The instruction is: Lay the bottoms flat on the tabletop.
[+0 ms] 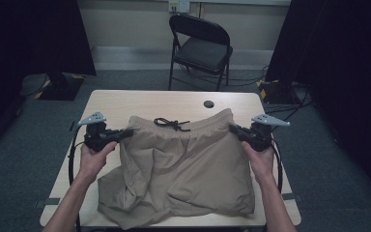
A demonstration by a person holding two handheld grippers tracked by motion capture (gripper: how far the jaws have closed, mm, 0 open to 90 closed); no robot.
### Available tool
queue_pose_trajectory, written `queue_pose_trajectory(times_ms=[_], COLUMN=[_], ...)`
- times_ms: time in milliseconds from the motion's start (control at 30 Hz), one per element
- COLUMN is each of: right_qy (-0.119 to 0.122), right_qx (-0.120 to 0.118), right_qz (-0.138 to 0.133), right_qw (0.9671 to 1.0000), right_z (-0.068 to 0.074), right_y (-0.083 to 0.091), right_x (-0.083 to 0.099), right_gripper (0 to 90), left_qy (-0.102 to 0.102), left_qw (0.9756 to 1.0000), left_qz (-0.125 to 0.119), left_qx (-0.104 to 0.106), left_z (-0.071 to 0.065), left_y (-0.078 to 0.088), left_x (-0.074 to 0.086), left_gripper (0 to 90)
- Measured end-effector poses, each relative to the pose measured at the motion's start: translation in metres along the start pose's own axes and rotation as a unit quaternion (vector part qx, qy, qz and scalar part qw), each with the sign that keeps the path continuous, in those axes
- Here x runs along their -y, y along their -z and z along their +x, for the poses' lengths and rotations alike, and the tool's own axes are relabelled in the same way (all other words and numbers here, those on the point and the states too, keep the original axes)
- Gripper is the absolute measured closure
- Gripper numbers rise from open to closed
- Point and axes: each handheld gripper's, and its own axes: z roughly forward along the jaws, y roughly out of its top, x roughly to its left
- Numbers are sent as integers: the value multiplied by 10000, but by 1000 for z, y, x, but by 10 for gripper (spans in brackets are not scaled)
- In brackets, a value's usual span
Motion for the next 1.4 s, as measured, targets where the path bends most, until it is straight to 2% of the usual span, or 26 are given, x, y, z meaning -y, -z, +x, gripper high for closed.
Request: queue_pose_trajectory(times_ms=[33,67,367,467,600,700,733,767,800,833,867,900,967,1000,1033,1067,1167,1233,1400], right_qy=[21,43,252,295,296,285,257,257,44,12,-70,-112,-123,-113,-94,-102,-86,-6,108], right_qx=[-9,9,16,29,92,206,269,269,420,636,768,778,791,783,785,735,570,504,133], right_qz=[-40,-88,-534,-670,-732,-706,-694,-694,-635,-476,-308,-244,-139,-82,14,73,128,194,179], right_qw=[10000,10000,9983,9973,9968,9969,9969,9969,9971,9968,9965,9966,9967,9968,9969,9972,9983,9985,9997], right_z=[1,1,4,3,-2,-10,-13,-13,-23,-26,-30,-34,-37,-38,-38,-38,-32,-26,-5], right_y=[1,2,12,9,-6,-20,-25,-25,-42,-49,-55,-59,-64,-66,-70,-72,-76,-76,-72], right_x=[-5,-10,-65,-86,-120,-145,-151,-151,-156,-155,-153,-148,-137,-132,-126,-119,-100,-93,-71], right_gripper=[891,891,891,891,891,890,889,889,762,671,585,567,509,490,484,482,472,468,450], left_qy=[0,-28,-109,-156,-102,-27,4,4,84,159,259,223,212,163,248,311,265,291,180], left_qw=[10000,10000,9984,9977,9967,9961,9962,9962,9948,9944,9948,9949,9961,9961,9966,9967,9980,9984,9994], left_qz=[0,-84,-546,-653,-796,-817,-781,-781,-701,-655,-667,-610,-543,-458,-440,-433,-298,-291,-203], left_qx=[0,18,-9,-41,-140,-319,-397,-397,-739,-810,-729,-774,-663,-734,-654,-617,-481,-390,-236], left_z=[0,1,4,8,21,36,43,43,50,53,55,55,55,56,58,59,57,54,44], left_y=[0,2,17,18,12,2,-4,-4,-13,-16,-18,-20,-23,-24,-26,-27,-30,-30,-27], left_x=[0,-10,-54,-71,-98,-121,-127,-127,-129,-127,-123,-119,-110,-105,-99,-94,-81,-73,-56], left_gripper=[888,888,888,888,888,885,882,858,773,687,660,659,660,667,670,670,692,690,713])
